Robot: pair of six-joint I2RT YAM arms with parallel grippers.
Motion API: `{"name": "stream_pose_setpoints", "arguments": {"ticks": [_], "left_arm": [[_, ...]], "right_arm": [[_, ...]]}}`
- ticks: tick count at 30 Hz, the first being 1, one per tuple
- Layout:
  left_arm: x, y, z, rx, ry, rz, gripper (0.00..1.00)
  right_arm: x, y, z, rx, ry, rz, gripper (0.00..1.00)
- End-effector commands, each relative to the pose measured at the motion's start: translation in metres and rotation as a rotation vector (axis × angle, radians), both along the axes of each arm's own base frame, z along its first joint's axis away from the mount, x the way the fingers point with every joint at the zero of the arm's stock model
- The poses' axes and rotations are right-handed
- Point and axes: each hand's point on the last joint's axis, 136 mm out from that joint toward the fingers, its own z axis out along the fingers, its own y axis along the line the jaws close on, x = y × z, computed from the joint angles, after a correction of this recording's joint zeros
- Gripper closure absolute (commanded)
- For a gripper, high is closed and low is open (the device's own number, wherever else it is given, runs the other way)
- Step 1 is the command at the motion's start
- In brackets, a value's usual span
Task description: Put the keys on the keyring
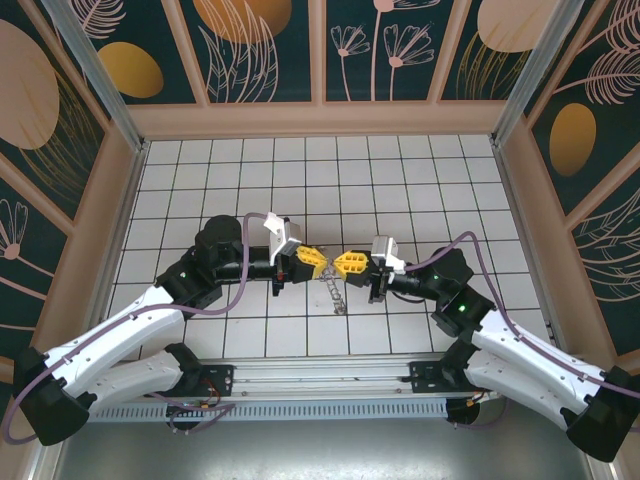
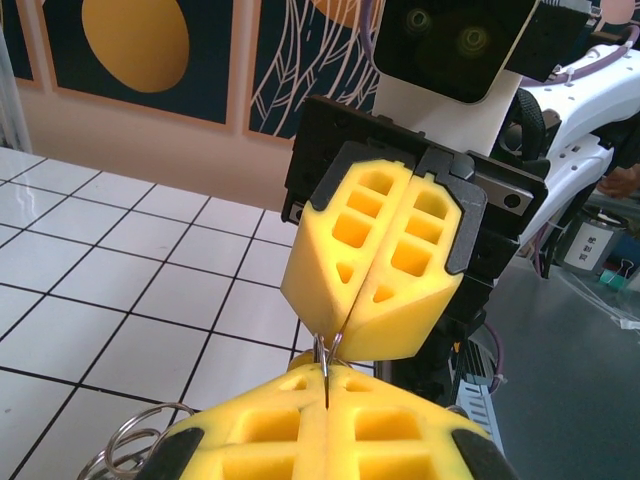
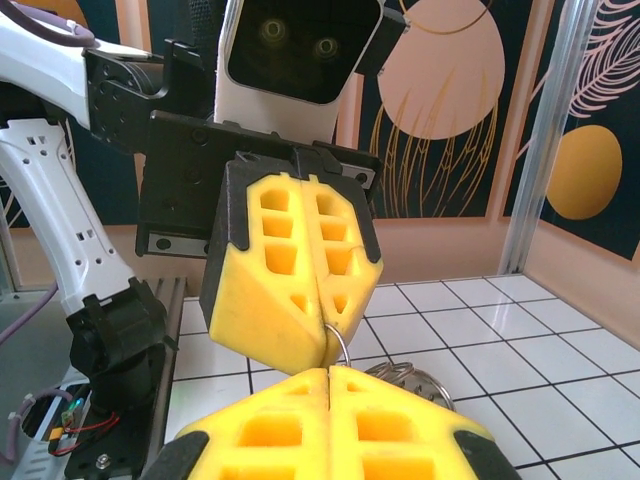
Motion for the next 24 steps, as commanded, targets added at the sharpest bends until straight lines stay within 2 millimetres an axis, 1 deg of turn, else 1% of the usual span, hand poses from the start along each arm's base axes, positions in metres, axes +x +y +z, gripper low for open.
{"name": "stream_pose_setpoints", "arguments": {"ticks": [1, 5, 10, 14, 20, 24], "left_arm": [[-0.008, 0.003, 0.024, -0.056, -0.057, -0.027, 1.0], [-0.008, 0.003, 0.023, -0.053, -0.056, -0.028, 1.0], [-0.008, 0.003, 0.024, -0.056, -0.058, -0.027, 1.0], [-0.008, 0.004, 0.025, -0.059, -0.061, -0.024, 1.0], [-0.008, 0.004, 0.026, -0.062, -0.06, -0.024, 1.0], [-0.009, 0.004, 0.026, -0.062, -0.061, -0.025, 1.0]], "right_arm": [[0.006, -0.007, 0.01, 0.038, -0.017, -0.064, 1.0], [0.005, -0.01, 0.011, 0.041, -0.015, -0.073, 1.0], [0.002, -0.008, 0.012, 0.043, -0.016, -0.048, 1.0], [-0.006, -0.004, 0.009, 0.034, -0.01, 0.012, 1.0], [-0.019, -0.004, 0.003, 0.018, 0.008, 0.077, 1.0], [-0.022, -0.004, 0.0, 0.009, 0.019, 0.097, 1.0]]}}
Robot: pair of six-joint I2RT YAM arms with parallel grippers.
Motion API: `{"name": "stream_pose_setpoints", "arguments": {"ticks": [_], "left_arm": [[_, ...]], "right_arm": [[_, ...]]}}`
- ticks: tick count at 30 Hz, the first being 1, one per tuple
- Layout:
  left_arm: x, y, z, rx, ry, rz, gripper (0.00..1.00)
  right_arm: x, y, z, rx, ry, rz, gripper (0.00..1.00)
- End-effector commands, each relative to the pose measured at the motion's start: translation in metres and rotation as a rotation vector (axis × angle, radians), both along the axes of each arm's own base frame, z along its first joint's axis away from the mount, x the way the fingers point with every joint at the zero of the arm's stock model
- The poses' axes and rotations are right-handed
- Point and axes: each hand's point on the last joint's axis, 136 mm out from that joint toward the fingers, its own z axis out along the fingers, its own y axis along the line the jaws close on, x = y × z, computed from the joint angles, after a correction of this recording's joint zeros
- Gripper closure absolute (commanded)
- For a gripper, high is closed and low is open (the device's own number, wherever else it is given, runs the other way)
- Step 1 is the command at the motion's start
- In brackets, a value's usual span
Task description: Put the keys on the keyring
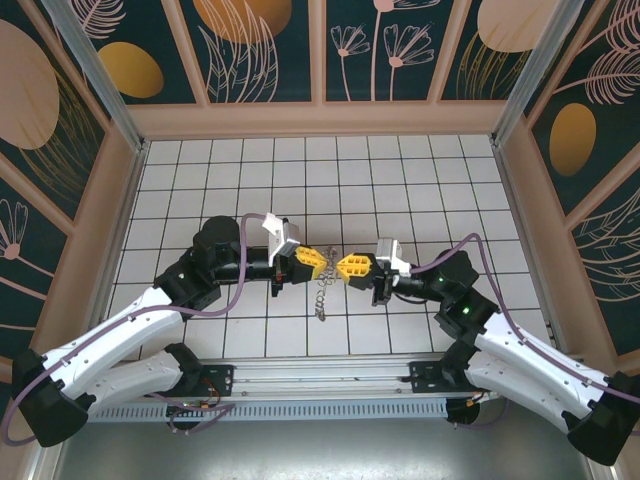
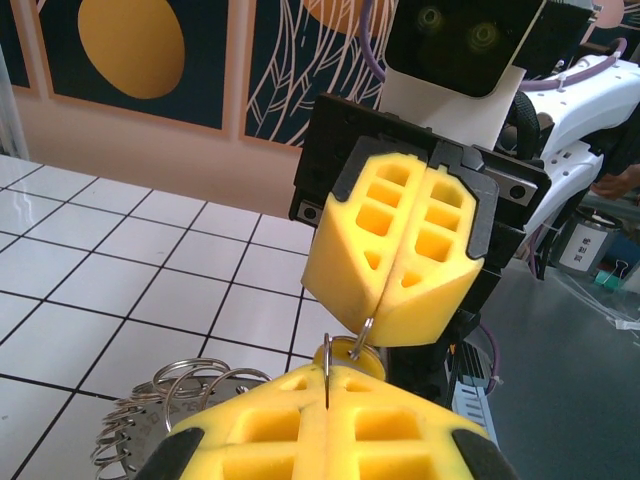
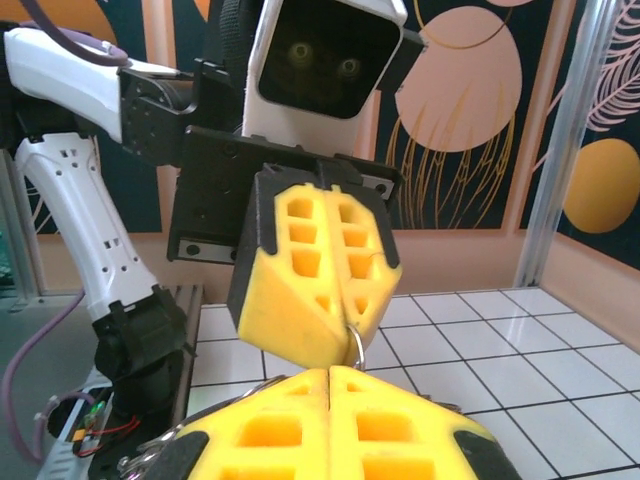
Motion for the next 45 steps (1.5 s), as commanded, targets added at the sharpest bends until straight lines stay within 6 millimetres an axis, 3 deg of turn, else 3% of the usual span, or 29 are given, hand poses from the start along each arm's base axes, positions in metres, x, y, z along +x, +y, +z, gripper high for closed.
{"name": "stream_pose_setpoints", "arguments": {"ticks": [1, 16, 45], "left_arm": [[-0.006, 0.002, 0.022, -0.053, -0.053, -0.02, 1.0], [-0.007, 0.003, 0.022, -0.056, -0.053, -0.021, 1.0], [-0.007, 0.003, 0.021, -0.053, -0.051, -0.024, 1.0]], "right_arm": [[-0.01, 0.0, -0.005, -0.007, 0.018, 0.048, 1.0], [0.008, 0.002, 0.001, 0.01, 0.024, -0.018, 1.0], [0.006, 0.001, 0.012, 0.052, 0.013, -0.008, 1.0]]}}
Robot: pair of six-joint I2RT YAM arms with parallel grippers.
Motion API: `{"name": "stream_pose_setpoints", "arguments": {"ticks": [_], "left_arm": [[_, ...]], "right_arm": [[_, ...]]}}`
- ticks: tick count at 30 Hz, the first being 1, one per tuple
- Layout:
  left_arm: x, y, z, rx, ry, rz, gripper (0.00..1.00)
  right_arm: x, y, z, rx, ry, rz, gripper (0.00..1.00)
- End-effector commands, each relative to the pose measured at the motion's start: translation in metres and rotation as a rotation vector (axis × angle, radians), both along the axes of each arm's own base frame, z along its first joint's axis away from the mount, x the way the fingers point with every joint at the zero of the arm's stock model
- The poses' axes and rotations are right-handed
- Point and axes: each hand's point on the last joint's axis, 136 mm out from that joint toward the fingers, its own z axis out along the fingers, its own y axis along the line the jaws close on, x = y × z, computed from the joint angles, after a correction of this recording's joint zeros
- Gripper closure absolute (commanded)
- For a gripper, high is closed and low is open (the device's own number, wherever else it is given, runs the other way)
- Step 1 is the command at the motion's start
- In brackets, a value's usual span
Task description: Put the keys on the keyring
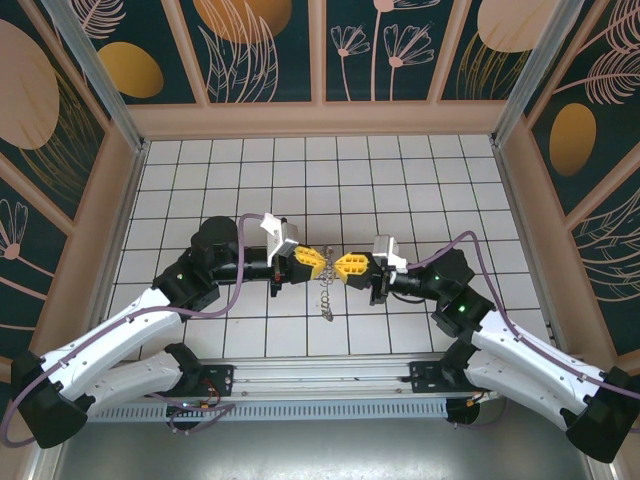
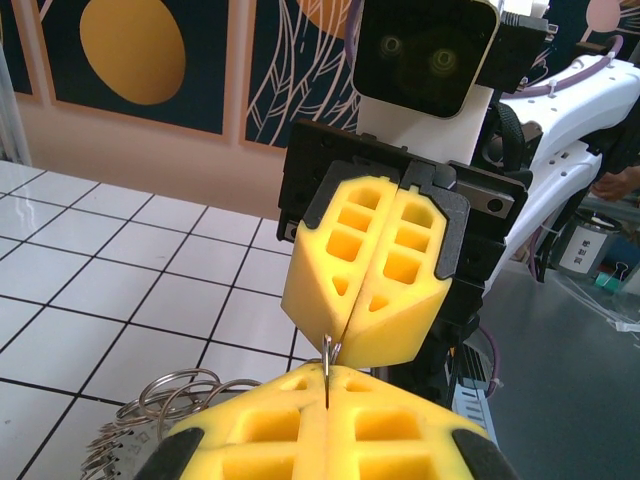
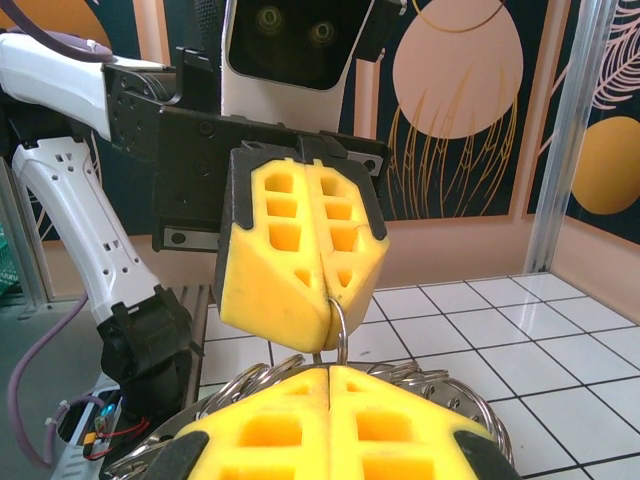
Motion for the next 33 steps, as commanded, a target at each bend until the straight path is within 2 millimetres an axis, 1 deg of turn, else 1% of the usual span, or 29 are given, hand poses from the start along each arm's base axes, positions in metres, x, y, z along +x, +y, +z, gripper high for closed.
{"name": "stream_pose_setpoints", "arguments": {"ticks": [1, 24, 30, 33], "left_arm": [[-0.0062, 0.0017, 0.018, -0.046, -0.044, -0.025, 1.0], [-0.0072, 0.0019, 0.0165, -0.044, -0.043, -0.03, 1.0], [-0.0073, 0.0028, 0.0173, -0.044, -0.048, -0.027, 1.0], [-0.0078, 0.0038, 0.0174, -0.045, -0.049, -0.023, 1.0]], "right_arm": [[0.0001, -0.0019, 0.0165, 0.048, -0.03, -0.002, 1.0], [0.0019, 0.0001, 0.0238, 0.077, -0.025, 0.004, 1.0], [0.0048, -0.0004, 0.0214, 0.068, -0.009, -0.011, 1.0], [0.0079, -0.0043, 0.0196, 0.064, 0.005, -0.037, 1.0]]}}
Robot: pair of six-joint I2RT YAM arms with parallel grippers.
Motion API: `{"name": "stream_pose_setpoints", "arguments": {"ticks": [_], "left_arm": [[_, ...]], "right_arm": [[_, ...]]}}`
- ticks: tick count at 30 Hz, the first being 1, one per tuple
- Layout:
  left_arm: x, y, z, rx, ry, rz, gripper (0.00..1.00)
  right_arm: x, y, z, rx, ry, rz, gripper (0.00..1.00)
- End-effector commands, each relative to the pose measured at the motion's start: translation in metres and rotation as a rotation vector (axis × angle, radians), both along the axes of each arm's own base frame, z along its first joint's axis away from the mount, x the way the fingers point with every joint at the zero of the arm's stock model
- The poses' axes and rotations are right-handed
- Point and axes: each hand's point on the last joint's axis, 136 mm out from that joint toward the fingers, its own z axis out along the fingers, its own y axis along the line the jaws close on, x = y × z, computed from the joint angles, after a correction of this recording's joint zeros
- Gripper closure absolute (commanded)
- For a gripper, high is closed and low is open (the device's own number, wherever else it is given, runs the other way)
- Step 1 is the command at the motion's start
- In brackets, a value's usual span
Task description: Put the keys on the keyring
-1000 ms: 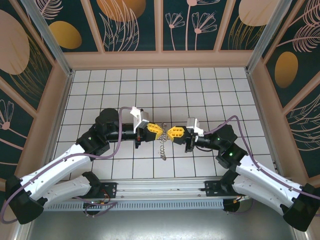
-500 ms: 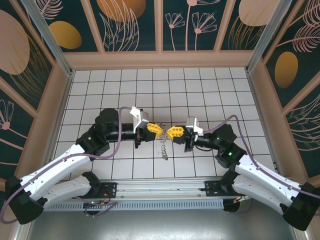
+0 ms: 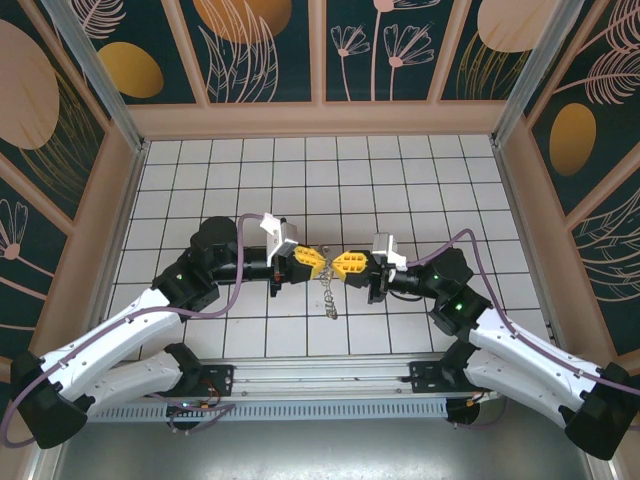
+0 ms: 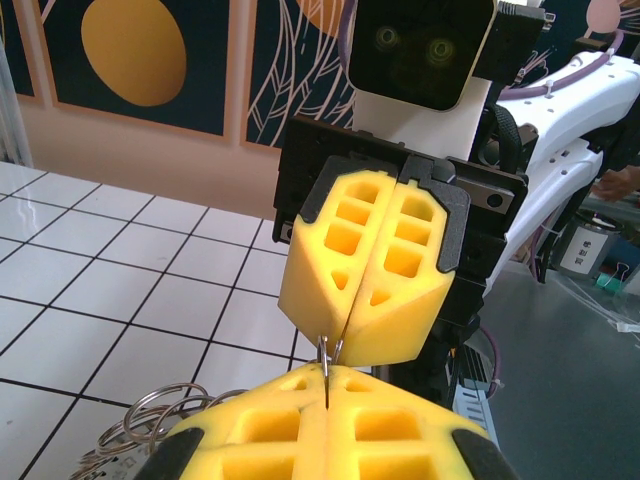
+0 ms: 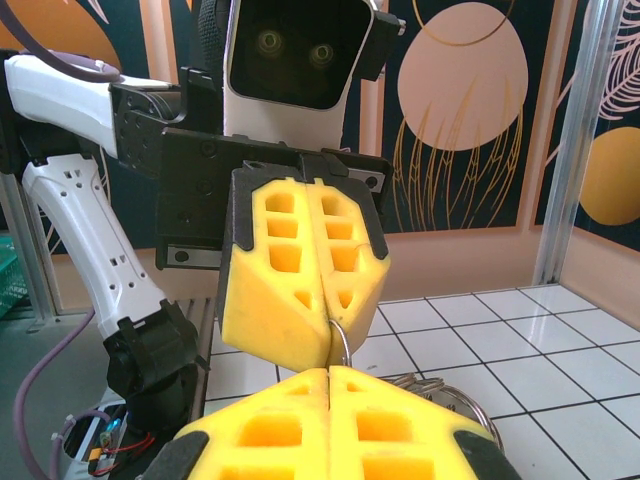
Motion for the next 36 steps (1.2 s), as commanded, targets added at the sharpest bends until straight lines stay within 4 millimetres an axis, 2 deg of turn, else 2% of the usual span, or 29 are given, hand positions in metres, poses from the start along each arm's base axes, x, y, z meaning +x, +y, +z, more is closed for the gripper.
{"name": "stream_pose_setpoints", "arguments": {"ticks": [1, 6, 18, 36], "left_arm": [[-0.008, 0.003, 0.017, -0.042, -0.046, -0.025, 1.0], [-0.008, 0.004, 0.016, -0.04, -0.046, -0.026, 1.0], [-0.007, 0.002, 0.014, -0.036, -0.046, -0.026, 1.0], [-0.007, 0.002, 0.013, -0.032, -0.043, -0.03, 1.0]], "right_arm": [[0.007, -0.009, 0.015, 0.039, -0.003, -0.058, 1.0], [0.008, -0.013, 0.016, 0.045, 0.006, -0.068, 1.0], [-0.001, -0.007, 0.017, 0.037, 0.005, 0.007, 1.0], [-0.005, -0.008, 0.018, 0.044, 0.016, 0.026, 1.0]]}}
